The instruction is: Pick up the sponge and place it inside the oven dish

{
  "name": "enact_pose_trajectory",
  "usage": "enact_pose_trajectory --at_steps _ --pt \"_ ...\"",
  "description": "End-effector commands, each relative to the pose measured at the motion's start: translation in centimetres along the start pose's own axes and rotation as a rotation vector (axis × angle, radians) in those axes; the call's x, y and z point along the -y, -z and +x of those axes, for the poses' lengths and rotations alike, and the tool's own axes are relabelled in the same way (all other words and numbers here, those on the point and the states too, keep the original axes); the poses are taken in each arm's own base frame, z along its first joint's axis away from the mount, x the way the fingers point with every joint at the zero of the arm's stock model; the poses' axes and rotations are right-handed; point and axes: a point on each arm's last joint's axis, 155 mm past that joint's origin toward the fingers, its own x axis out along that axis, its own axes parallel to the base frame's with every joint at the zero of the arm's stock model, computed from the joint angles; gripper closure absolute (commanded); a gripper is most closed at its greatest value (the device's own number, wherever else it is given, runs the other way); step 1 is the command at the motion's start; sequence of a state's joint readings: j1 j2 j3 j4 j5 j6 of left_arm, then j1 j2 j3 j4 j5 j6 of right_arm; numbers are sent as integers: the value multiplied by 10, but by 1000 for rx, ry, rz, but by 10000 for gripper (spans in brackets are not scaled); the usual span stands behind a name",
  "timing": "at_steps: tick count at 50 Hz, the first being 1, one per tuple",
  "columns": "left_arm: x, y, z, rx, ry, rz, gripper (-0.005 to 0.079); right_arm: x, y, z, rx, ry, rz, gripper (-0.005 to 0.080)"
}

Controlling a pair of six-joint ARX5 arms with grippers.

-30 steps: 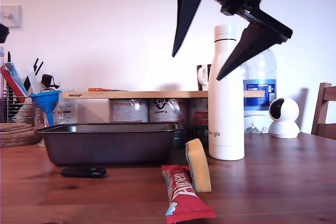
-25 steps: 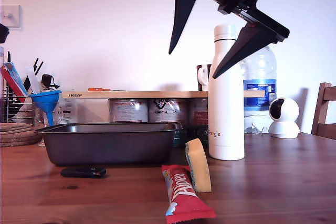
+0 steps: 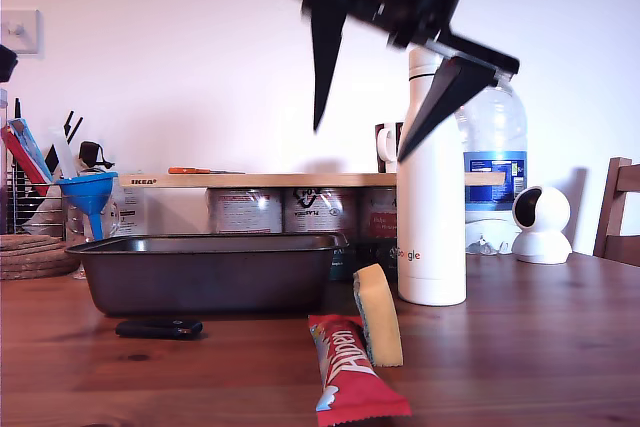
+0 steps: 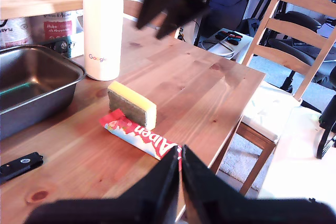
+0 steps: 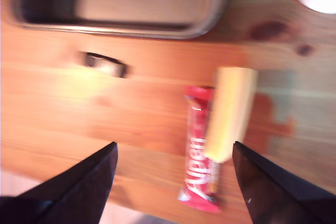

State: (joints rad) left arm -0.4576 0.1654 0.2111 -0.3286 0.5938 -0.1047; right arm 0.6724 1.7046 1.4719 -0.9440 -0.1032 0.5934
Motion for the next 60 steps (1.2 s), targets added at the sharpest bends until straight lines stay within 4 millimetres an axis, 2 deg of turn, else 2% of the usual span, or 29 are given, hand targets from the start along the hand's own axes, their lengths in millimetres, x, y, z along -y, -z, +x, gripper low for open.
enact_pose_trajectory --at_steps 1,9,29,50,60 --pt "-2 6 2 -10 2 -4 766 3 2 10 -30 40 -1 117" --pt "-1 6 2 -11 2 -5 766 15 3 30 -85 127 4 117" --pt "-1 6 2 -10 2 -5 766 34 14 76 -180 220 10 117" --pt "-1 6 2 -11 3 -5 766 57 25 97 -247 301 13 119" --pt "-1 6 2 -10 3 -5 766 58 25 100 -247 309 7 134"
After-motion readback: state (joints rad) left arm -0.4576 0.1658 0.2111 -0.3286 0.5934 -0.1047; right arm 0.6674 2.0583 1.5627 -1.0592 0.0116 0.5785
